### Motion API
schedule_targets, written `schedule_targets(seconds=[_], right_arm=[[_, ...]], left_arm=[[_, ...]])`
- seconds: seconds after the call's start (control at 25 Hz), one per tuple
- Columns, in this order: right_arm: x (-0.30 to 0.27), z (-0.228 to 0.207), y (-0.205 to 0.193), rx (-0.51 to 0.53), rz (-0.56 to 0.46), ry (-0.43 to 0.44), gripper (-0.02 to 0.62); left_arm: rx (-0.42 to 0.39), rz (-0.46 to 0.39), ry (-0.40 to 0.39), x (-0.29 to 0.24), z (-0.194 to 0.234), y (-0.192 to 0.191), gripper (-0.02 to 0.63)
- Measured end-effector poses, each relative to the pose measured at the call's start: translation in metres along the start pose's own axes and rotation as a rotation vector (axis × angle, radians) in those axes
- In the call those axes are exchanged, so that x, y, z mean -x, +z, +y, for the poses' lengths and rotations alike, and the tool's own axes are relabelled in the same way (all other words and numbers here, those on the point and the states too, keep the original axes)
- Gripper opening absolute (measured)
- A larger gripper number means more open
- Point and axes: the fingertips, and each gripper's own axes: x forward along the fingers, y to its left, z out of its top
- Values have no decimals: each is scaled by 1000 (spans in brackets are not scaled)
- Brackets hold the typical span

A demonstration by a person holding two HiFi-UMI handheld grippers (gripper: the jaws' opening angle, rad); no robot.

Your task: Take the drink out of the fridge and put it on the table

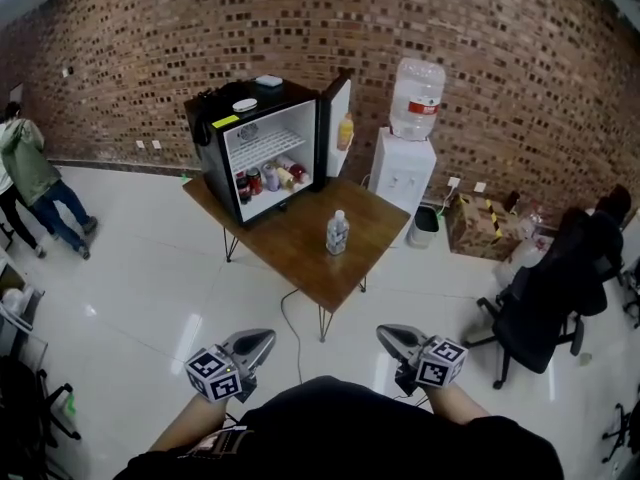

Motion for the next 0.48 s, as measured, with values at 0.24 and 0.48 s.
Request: schedule_targets(seconds=[0.24, 0.48], right_arm=[[4, -1, 6, 16, 2, 2, 0], [4, -5, 11, 34, 10, 8, 0]], left_arm=[[-1, 0, 7, 1, 0, -2, 2], [-4, -2, 2, -3, 0, 1, 2]])
